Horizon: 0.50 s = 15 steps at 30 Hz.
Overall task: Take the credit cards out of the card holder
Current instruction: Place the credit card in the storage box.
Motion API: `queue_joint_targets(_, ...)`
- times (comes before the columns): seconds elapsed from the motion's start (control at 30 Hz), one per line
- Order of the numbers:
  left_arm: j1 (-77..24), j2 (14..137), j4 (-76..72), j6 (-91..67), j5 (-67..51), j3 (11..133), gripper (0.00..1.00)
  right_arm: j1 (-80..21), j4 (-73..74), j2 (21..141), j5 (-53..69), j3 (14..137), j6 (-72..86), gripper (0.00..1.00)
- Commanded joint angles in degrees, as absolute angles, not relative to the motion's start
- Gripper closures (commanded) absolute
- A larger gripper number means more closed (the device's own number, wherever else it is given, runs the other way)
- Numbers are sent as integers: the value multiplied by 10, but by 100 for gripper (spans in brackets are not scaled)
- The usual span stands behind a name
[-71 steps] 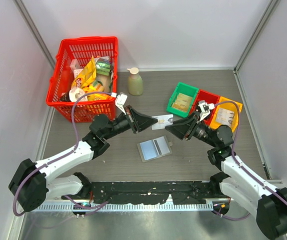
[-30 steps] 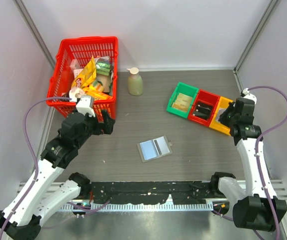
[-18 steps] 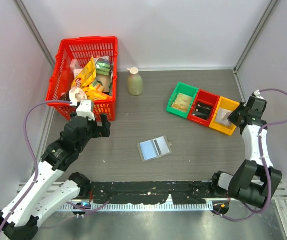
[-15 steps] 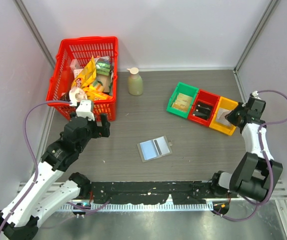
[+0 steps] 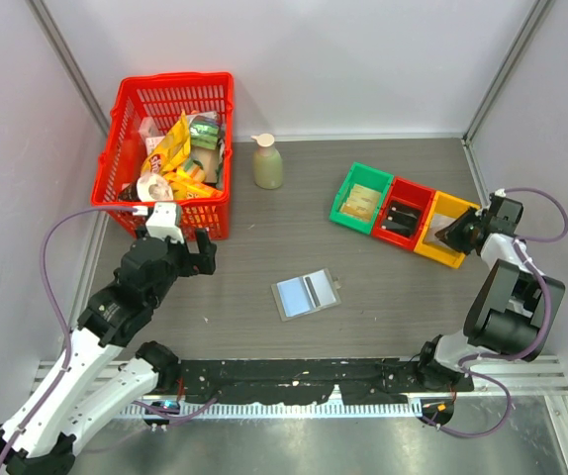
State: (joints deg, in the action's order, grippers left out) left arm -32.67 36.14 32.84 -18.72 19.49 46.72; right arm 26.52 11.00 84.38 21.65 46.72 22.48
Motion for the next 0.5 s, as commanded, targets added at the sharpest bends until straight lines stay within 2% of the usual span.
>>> queue_joint_targets(0.0, -330, 353, 292, -173, 175, 464, 0, 270, 137, 838, 185, 499, 215, 73)
queue_joint_targets(0.03, -328, 353, 290, -171, 169, 463, 0, 270, 148, 834, 161, 501, 215, 64)
queue_joint_targets(0.1, -328, 352, 287, -170, 153, 462, 0, 270, 167, 814, 119, 502, 209, 52)
queue_joint_targets(0.2, -328, 347, 273, -169, 118, 458, 0, 269, 203, 772, 77, 503, 200, 41)
queue_joint_targets(0.27, -329, 346, 265, -169, 100, 454, 0, 266, 207, 735, 55, 494, 204, 37)
queue_joint_targets(0.37, -329, 349, 258, -170, 82, 452, 0, 251, 214, 672, 33, 483, 198, 36)
queue_joint_targets(0.47, -329, 357, 244, -181, 53, 446, 0, 176, 217, 628, 39, 478, 191, 36)
